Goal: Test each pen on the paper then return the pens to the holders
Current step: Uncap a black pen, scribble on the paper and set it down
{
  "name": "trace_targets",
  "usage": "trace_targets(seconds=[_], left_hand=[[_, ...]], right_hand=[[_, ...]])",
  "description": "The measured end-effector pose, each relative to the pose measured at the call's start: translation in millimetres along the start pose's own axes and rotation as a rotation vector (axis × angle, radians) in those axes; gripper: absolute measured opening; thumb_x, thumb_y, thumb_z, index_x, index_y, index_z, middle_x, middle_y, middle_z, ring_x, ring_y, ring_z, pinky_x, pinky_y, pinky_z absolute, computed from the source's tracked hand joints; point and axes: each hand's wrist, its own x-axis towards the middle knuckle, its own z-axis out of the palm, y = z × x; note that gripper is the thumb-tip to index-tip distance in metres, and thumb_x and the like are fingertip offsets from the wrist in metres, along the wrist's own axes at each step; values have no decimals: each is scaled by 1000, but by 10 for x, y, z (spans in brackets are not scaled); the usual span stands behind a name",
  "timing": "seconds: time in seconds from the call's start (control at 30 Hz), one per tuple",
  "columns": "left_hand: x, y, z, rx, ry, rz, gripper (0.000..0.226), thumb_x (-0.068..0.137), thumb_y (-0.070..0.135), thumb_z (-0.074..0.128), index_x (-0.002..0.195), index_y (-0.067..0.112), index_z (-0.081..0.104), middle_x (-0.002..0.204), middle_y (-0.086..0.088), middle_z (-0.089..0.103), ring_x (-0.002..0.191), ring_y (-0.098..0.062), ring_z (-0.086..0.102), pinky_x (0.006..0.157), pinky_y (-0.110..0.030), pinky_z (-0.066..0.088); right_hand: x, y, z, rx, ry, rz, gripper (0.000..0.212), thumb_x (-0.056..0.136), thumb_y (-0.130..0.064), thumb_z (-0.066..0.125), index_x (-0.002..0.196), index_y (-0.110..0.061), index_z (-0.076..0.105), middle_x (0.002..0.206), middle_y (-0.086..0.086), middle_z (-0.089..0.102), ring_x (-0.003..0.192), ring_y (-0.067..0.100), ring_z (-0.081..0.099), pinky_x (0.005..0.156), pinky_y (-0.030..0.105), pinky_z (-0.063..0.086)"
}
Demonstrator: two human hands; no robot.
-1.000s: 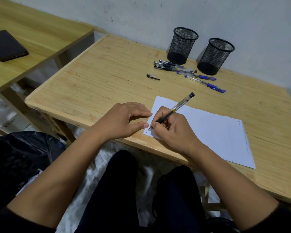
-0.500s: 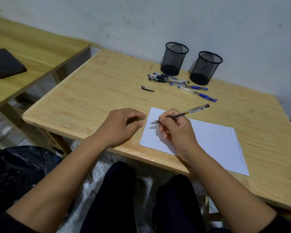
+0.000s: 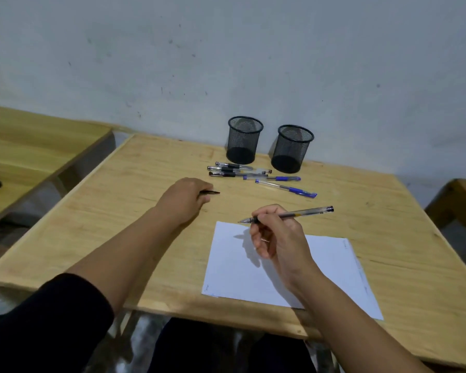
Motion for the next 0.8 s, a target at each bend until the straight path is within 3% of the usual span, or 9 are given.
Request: trace_targets(seconds=[0.23, 0.33, 0.5, 0.63, 0.8], left_hand=[[32, 38, 1, -4, 51, 10, 18, 86, 16, 58, 103, 14, 66, 102, -11, 66, 99, -28, 56, 83, -37, 46], [-94, 140, -23, -101, 140, 39, 17, 85, 14, 60, 101, 15, 66, 99, -7, 65, 93, -24, 59, 78, -28, 43], [-454, 464, -226, -292, 363, 145, 18, 83, 11, 64, 98, 19, 68, 92, 9, 62, 82, 3, 52, 78, -2, 35], [-663, 593, -363, -347, 432, 201, 18, 81, 13, 65, 98, 18, 69, 91, 9, 63, 84, 5, 52, 80, 1, 36], [-779, 662, -447, -333, 449, 226, 19, 81, 18, 62, 98, 19, 69, 92, 4, 66, 86, 2, 54, 81, 0, 36]], right_hand=[[38, -11, 21, 7, 27, 2, 19, 93, -2, 44, 80, -6, 57, 60, 11, 54, 43, 14, 45, 35, 18, 32], [61, -44, 40, 24, 55, -34, 20, 93, -3, 44, 82, -7, 60, 64, 11, 57, 46, 13, 49, 35, 19, 33], [109, -167, 66, 51, 90, -116, 20, 96, -7, 41, 86, -6, 59, 66, 12, 61, 44, 11, 53, 34, 20, 35], [70, -214, 138, 31, 74, -154, 19, 96, -8, 42, 78, -10, 48, 65, 13, 61, 43, 12, 52, 35, 20, 32], [-23, -214, 190, 7, 31, -191, 19, 95, -6, 42, 77, -9, 47, 64, 12, 59, 44, 12, 49, 36, 21, 31]])
